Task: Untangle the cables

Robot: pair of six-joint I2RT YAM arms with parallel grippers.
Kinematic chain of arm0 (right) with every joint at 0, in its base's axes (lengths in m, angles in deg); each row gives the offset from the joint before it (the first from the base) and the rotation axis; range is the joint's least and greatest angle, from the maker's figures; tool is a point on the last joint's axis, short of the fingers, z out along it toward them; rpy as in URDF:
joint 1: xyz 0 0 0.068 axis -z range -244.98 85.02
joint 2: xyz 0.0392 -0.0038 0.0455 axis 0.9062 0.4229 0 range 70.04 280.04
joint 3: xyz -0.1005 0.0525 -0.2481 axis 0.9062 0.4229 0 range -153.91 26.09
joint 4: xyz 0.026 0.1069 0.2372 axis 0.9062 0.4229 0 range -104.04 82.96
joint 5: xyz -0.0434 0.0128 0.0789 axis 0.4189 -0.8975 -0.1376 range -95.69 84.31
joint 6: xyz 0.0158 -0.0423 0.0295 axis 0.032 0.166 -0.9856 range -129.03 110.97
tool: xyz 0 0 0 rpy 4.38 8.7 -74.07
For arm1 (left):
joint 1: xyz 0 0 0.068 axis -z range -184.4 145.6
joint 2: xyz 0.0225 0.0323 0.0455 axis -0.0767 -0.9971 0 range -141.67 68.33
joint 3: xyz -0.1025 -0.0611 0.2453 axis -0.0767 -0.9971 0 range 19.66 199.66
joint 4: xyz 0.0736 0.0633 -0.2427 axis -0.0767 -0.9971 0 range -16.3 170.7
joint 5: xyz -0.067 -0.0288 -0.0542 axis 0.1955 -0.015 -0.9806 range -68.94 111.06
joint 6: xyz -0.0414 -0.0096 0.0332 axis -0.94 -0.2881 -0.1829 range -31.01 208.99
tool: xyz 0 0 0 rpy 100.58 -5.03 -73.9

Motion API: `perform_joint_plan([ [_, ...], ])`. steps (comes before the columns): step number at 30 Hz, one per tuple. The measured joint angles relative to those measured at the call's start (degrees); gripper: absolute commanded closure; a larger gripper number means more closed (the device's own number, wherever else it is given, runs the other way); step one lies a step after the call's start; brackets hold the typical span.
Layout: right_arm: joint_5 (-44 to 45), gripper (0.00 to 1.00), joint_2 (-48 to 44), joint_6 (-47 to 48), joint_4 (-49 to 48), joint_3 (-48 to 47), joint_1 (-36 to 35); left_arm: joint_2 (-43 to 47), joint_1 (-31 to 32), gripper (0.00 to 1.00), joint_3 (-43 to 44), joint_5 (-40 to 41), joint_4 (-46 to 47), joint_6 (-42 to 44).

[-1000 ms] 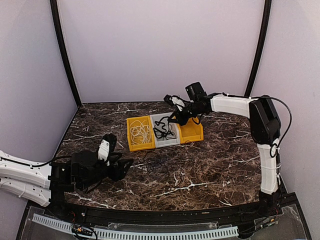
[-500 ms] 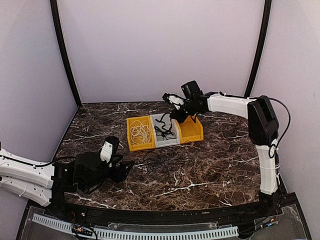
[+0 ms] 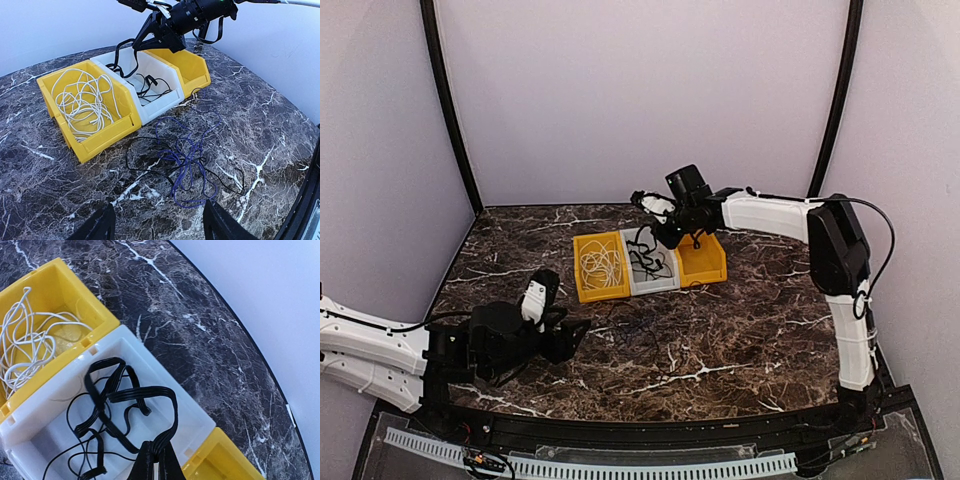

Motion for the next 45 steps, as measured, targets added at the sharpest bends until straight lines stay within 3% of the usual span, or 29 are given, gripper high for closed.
perform_joint_plan([
  [6, -0.07, 1.0, 0.15, 0.61, 1.44, 0.07, -1.36, -0.63, 0.0, 0.37, 0.87, -0.2, -0.04, 0.13],
  [14, -0.26, 0.62, -3.5, 0.63, 4.11, 2.84, -0.96, -0.74, 0.0, 0.31, 1.14, -0.15, 0.02, 0.63],
  [18, -0.11, 0.54, -12.74, 0.72, 4.87, 9.86, -0.92, -2.34, 0.0, 0.29, 1.18, -0.04, 1.2, 1.07],
  [28, -4.24, 0.57, -33.79, 2.34, 1.77, 27.93, -0.17, -16.46, -1.25, 0.28, 10.01, -1.6, 2.75, 2.12],
  [33, -12.15, 0.59, -38.38, 4.59, 3.32, 39.1, 0.44, -22.18, -6.95, 0.3, 16.17, -8.33, 1.53, 0.83],
  [37, -19.85, 0.6, -40.48, 6.91, 5.2, 43.21, 0.09, -24.74, -12.37, 0.33, 17.9, -14.4, 1.31, -0.72],
  [45, -26.01, 0.62, -35.65, 9.86, 6.14, 40.39, -4.87, -26.95, -15.37, 0.37, 17.86, -22.95, -1.77, -4.09],
])
